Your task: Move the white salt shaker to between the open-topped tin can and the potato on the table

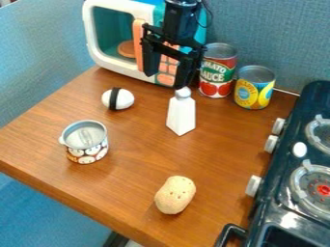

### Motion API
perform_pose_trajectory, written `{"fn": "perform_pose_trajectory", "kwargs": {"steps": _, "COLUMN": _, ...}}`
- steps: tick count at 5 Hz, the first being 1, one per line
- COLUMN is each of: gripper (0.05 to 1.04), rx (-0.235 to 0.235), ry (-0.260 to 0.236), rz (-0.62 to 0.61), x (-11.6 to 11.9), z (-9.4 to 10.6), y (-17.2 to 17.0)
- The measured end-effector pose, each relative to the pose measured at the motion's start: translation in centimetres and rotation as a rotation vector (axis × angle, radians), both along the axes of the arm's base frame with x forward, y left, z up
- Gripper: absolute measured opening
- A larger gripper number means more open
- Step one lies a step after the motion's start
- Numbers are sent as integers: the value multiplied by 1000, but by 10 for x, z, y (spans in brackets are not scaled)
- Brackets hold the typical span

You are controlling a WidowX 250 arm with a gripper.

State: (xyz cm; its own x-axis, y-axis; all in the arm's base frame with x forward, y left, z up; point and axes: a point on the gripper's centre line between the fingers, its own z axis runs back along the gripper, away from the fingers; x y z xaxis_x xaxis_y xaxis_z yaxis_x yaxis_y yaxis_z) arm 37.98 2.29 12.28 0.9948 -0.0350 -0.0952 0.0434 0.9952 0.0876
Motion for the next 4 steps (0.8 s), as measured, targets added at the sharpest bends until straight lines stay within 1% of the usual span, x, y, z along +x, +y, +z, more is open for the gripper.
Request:
{"fn": "perform_pose_trajectory", "kwargs": {"steps": 1, "gripper": 999, "rx": -4, "ry": 49, "rz": -6, "x": -2, "z": -17, "y": -2}}
{"fn": "perform_pose_trajectory", "kwargs": {"steps": 2, "gripper": 999, "rx": -30, "ry": 60, "rz": -62, "x": 0, "z": -24, "y": -5}}
{"fn": "perform_pose_trajectory", "kwargs": {"steps": 3, "gripper": 999, "rx": -43, "ry": 44, "rz": -97, "x": 6, "z": -20, "y": -6}}
{"fn": "perform_pose_trajectory", "kwargs": {"steps": 4, "gripper": 999, "rx": -38, "ry": 71, "rz": -132, "x": 10, "z": -33, "y": -5}}
